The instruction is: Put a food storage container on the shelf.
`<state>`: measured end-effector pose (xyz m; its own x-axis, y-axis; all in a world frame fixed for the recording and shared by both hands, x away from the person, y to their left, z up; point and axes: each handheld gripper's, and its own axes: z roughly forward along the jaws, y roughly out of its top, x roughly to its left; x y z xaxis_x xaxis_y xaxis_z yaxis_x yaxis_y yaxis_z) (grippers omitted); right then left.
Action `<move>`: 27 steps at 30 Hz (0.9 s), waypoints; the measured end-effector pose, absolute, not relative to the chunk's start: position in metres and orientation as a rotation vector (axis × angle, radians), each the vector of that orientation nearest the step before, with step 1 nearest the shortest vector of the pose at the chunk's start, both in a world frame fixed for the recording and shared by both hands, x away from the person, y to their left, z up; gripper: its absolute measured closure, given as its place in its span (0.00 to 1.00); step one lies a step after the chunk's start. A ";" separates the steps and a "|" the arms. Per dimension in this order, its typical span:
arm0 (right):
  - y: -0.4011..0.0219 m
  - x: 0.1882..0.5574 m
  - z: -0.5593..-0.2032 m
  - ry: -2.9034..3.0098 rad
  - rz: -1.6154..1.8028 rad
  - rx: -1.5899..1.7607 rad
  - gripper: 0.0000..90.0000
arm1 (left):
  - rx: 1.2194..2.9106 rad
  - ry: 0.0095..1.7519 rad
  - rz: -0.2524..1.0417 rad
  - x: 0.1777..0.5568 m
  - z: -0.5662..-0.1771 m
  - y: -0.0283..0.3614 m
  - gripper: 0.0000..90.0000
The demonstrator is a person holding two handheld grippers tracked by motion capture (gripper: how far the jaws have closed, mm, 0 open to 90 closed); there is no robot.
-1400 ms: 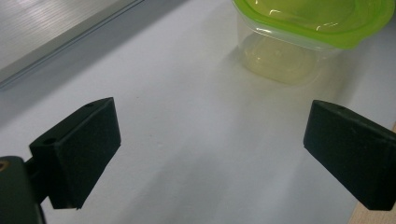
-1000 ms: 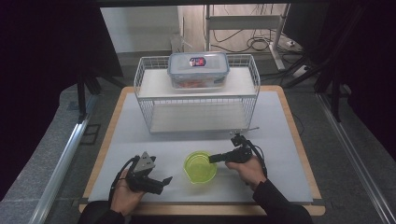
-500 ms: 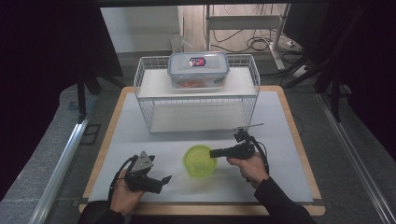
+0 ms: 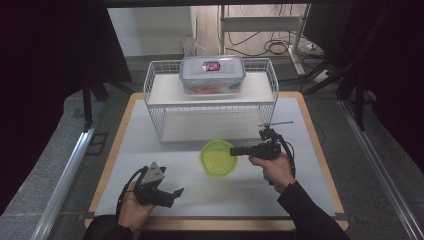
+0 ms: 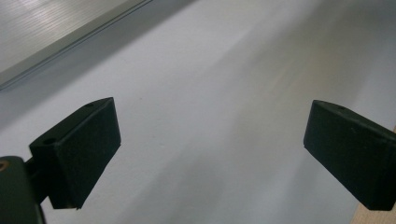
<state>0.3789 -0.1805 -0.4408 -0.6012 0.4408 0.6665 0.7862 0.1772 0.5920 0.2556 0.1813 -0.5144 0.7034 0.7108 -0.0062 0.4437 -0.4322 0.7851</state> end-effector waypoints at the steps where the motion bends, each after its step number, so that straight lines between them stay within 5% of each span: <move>1: -0.181 0.380 -0.438 -2.116 -1.402 -1.161 0.90 | 2.096 0.878 0.417 0.256 -0.514 0.181 0.04; 27: -0.185 0.410 -0.360 -2.054 -1.540 -1.160 0.90 | 2.106 0.874 0.404 0.257 -0.516 0.182 0.03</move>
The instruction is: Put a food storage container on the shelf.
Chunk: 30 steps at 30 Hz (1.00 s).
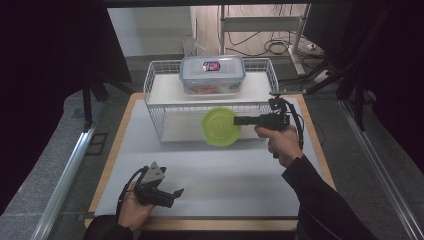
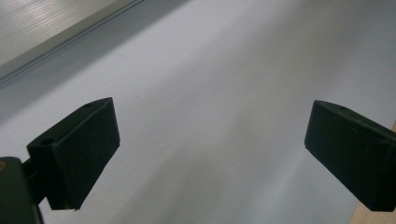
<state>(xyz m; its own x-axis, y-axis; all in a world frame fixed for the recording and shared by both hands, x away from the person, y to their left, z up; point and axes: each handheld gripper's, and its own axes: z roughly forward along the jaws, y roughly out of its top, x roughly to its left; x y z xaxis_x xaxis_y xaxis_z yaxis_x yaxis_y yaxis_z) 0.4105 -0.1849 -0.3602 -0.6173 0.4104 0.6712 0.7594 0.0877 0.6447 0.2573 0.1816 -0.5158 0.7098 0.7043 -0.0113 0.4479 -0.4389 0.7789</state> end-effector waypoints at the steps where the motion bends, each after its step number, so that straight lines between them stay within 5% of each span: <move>1: -0.185 0.412 -0.357 -2.047 -1.546 -1.162 0.90 | 2.106 0.874 0.403 0.257 -0.516 0.181 0.03; 30: -0.185 0.460 -0.266 -1.999 -1.683 -1.274 0.90 | 2.088 0.872 0.387 0.257 -0.516 0.182 0.03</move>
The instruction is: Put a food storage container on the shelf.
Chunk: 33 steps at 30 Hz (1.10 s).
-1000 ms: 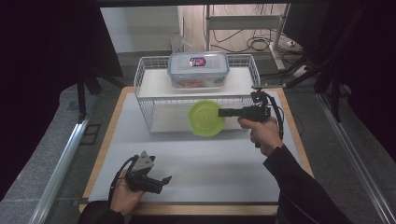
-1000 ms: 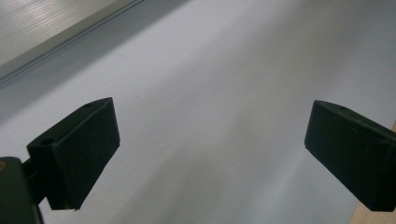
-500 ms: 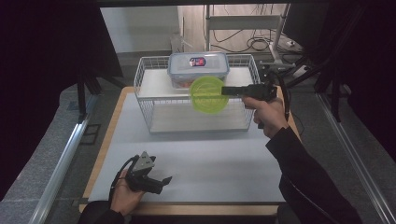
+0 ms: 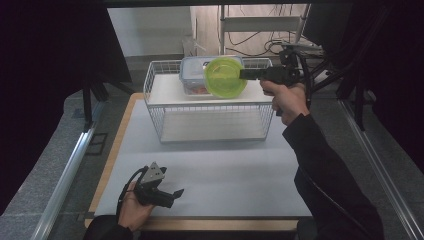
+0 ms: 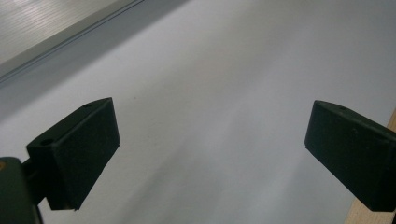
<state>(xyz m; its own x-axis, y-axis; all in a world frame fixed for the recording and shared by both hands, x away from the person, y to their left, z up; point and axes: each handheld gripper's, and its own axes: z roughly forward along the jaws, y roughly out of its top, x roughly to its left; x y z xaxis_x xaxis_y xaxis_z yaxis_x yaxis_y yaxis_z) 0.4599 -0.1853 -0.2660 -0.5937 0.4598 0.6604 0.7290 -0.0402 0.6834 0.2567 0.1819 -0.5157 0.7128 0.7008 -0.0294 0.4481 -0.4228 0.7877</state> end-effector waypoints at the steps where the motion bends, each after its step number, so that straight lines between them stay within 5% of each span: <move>1: -0.185 0.462 -0.264 -1.996 -1.685 -1.281 0.90 | 2.087 0.871 0.386 0.257 -0.516 0.182 0.03; 33: -0.135 0.531 -0.236 -2.039 -1.603 -1.547 0.90 | 2.082 0.856 0.354 0.257 -0.516 0.184 0.03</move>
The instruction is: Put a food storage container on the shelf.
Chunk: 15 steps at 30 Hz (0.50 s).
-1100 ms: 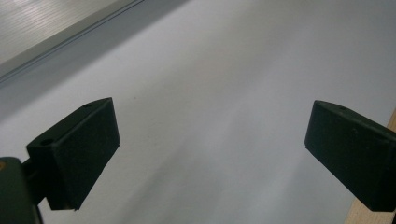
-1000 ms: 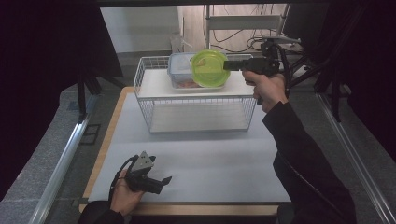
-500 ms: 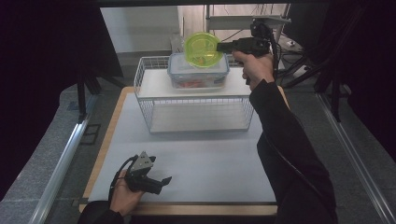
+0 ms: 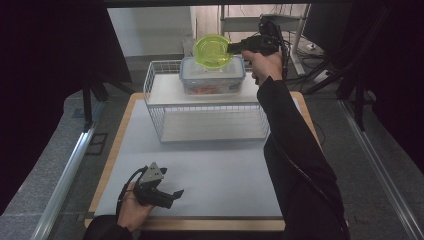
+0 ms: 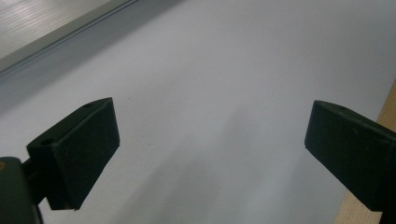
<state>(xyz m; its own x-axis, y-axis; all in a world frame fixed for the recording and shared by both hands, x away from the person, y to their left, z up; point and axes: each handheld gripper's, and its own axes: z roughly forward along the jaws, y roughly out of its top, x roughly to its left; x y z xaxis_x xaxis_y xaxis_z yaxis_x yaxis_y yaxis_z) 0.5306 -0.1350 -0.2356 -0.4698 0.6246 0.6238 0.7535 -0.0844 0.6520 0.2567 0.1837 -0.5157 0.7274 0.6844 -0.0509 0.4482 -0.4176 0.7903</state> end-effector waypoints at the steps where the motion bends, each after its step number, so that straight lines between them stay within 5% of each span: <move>1: -0.134 0.532 -0.237 -2.043 -1.591 -1.551 0.90 | 2.082 0.855 0.355 0.257 -0.516 0.184 0.03; 15: -0.130 0.544 -0.243 -1.987 -1.610 -1.626 0.83 | 2.090 0.849 0.348 0.256 -0.516 0.183 0.03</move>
